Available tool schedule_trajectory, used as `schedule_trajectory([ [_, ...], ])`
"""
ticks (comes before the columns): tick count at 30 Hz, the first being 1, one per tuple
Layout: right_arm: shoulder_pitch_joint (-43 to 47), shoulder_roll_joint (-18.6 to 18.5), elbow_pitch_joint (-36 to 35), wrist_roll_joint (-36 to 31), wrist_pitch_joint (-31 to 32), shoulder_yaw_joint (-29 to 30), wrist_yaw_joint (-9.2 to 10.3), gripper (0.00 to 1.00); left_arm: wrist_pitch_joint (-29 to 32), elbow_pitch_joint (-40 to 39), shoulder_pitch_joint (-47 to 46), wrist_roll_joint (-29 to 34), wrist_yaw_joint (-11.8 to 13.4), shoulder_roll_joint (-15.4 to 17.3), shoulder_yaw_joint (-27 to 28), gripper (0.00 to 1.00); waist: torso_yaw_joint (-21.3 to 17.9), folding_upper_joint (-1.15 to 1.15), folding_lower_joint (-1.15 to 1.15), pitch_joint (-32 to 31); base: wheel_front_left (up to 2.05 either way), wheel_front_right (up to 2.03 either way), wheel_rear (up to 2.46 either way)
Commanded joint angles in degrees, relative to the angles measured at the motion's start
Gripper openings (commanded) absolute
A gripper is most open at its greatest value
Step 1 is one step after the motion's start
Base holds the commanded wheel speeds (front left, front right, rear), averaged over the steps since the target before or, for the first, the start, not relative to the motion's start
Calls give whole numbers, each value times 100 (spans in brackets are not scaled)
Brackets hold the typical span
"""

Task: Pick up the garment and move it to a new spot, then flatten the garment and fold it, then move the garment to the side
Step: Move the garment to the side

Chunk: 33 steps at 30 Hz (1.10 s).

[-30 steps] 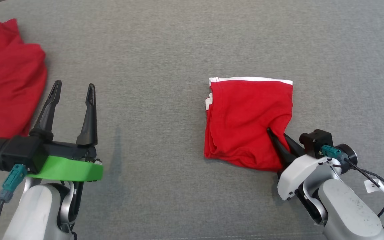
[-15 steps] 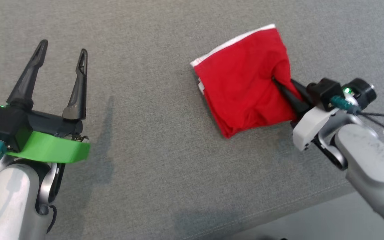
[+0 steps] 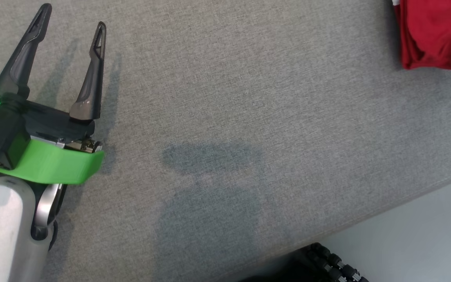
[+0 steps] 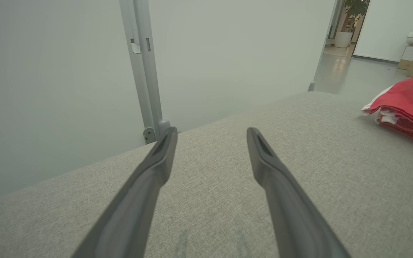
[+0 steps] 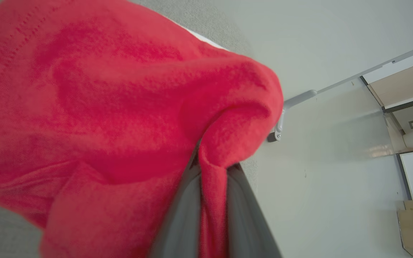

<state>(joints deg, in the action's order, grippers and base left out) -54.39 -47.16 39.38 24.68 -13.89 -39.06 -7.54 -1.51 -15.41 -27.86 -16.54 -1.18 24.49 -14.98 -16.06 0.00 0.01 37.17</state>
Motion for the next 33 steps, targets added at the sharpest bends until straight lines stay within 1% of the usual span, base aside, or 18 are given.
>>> schedule_trajectory([
  [1,-116,22,108,69,-32,61,10,0,21,-35,-105,67,-12,60,7,100,25,0,-1,344,0,0,0],
  [4,-185,-26,285,56,-46,164,11,0,22,-66,-130,82,-3,68,-2,100,47,0,-1,384,0,0,0],
  [6,-233,61,445,85,-53,252,10,0,15,-81,-130,87,8,76,-17,100,66,0,-1,403,0,0,0],
  [7,-280,164,674,111,-62,382,10,100,18,-81,-138,89,18,77,-32,100,80,0,-1,411,0,0,0],
  [10,-351,327,934,81,-87,594,10,100,26,-68,-161,83,23,71,-52,100,90,0,-1,404,0,0,0],
  [14,-268,497,1198,162,-127,1029,10,100,-10,5,-160,74,41,50,-78,100,97,0,-1,309,0,0,0],
  [15,-221,532,1222,161,-130,1159,10,100,-26,34,-143,66,51,39,-80,100,99,0,-1,262,0,0,0],
  [18,-49,613,1040,137,-136,1805,10,100,-103,138,-7,20,91,-2,-77,100,86,0,-1,75,0,0,0],
  [20,211,721,819,46,-133,2313,10,100,-168,228,110,-21,124,-37,-74,100,83,0,-1,-96,0,0,0],
  [23,671,1048,227,-137,-135,3077,10,100,-264,356,310,-83,200,-83,-37,100,76,0,-1,-397,0,0,0],
  [24,870,1127,51,-290,-135,3300,10,100,-276,424,400,-112,236,-98,-28,100,84,0,-1,-511,0,0,0],
  [26,1242,1455,-386,-440,-135,3723,10,100,-325,501,527,-181,270,-131,-14,100,106,0,-1,-700,0,0,0],
  [28,1603,1787,-837,-666,-136,4021,10,100,-362,602,698,-247,328,-162,10,100,132,0,-1,-900,0,0,0],
  [33,2410,2573,-1845,-1005,-136,4494,10,100,-515,802,999,-381,420,-304,28,100,316,0,-1,-1313,0,0,0],
])
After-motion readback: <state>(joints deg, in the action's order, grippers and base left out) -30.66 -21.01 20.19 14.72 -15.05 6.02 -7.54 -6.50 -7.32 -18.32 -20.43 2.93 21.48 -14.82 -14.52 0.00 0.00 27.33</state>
